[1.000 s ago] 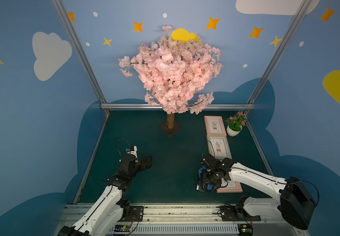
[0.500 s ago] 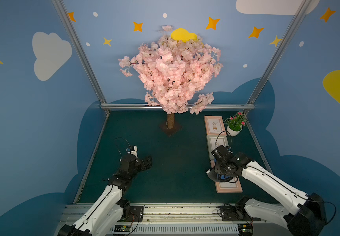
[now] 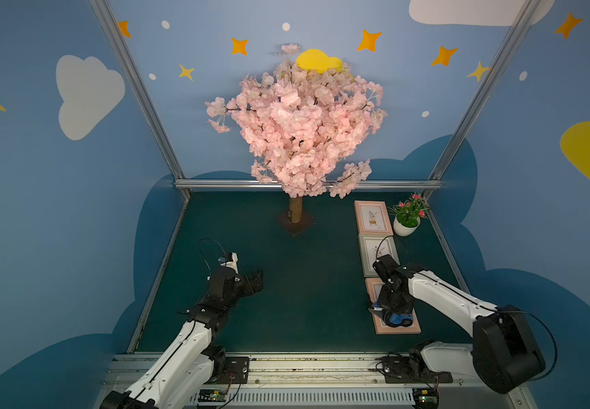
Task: Wipe the picture frame with a cloth
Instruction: Move the picture frame to the center of the board.
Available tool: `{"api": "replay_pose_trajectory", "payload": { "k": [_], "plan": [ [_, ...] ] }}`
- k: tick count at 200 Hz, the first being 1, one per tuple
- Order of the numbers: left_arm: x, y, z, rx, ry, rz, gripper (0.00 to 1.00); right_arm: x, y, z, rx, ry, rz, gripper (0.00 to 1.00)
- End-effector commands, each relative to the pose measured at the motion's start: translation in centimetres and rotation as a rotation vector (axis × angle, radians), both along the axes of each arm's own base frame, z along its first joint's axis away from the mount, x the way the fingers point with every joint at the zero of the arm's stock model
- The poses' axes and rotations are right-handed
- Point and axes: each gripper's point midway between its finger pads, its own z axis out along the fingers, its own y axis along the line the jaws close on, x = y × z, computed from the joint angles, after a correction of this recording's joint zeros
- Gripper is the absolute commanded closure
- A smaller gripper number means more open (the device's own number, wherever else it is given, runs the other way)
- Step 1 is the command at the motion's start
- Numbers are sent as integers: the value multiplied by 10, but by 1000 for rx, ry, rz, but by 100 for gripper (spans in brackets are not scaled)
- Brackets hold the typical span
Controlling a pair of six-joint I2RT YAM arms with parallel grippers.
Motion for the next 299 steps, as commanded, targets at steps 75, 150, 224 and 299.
{"api": "replay_pose_trajectory", "payload": {
  "k": [75, 150, 224, 299],
  "plan": [
    [2, -1, 2, 7, -5, -3, 0, -28, 81, -14, 290, 89, 95, 100],
    [-1, -9, -3, -22, 33, -35, 0, -8, 160, 2, 422, 6, 212, 100],
    [-25, -55, -22, -31, 161, -156, 0, 32, 260, 21, 519, -73, 347, 100],
    [-47, -105, -27, 0, 217, -291, 2, 75, 242, 72, 436, -228, 422, 100]
  ]
}}
